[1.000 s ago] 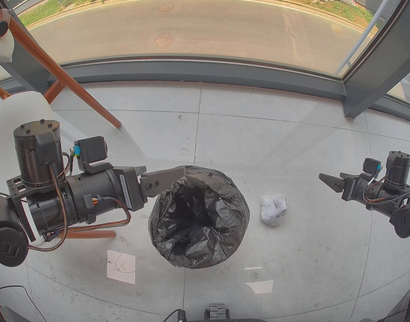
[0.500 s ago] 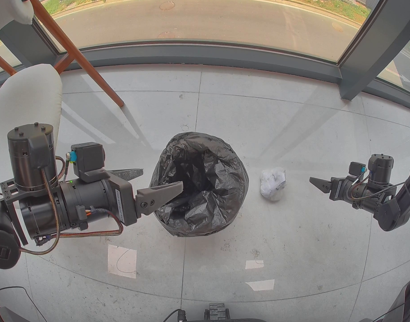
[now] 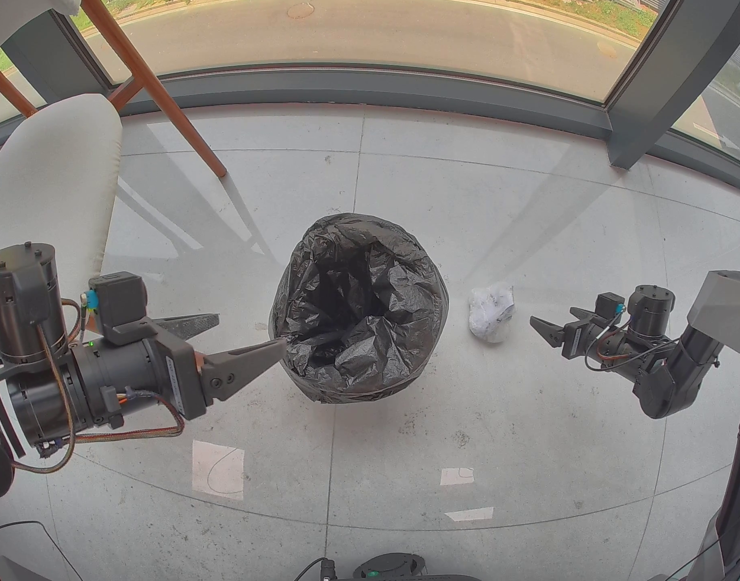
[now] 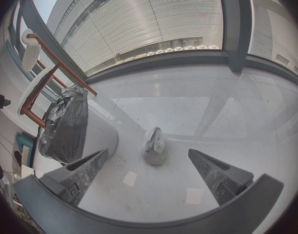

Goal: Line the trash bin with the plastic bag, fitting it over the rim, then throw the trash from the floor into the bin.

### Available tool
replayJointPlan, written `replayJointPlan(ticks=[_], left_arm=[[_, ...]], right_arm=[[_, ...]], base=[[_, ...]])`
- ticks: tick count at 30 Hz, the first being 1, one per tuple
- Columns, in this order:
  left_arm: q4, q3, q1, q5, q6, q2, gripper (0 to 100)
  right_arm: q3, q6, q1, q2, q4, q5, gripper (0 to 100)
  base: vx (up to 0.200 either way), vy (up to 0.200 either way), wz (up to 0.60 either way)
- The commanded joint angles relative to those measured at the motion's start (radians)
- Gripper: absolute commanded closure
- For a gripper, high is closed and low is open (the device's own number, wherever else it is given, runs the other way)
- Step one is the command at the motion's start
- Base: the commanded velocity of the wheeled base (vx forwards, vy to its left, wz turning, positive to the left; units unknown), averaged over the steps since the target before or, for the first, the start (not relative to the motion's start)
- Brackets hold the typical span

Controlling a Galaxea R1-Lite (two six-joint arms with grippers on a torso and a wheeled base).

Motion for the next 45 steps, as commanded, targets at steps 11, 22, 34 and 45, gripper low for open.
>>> replayJointPlan(ticks=[11,22,34,45], left_arm=[[-0.005,0.015,0.018,0.041,0.006,-0.033,0],[-0.002,0.024,0.036,0.043,0.006,-0.041,0],[-0.001,0.024,0.041,0.057,0.006,-0.041,0],[-0.001,0.035,0.085,0.057,0.031,-0.082,0]], right_arm=[[-0.408,-0.038,0.116,0.221,0.226,-0.052,0],[-0.662,-0.114,0.148,0.380,0.312,-0.056,0],[-0.833,-0.164,0.130,0.485,0.398,-0.078,100],[-0.661,-0.061,0.099,-0.201,0.611,-0.062,100]], base=[[0.000,-0.018,0.00],[0.000,0.000,0.00],[0.000,0.000,0.00],[0.000,0.000,0.00]])
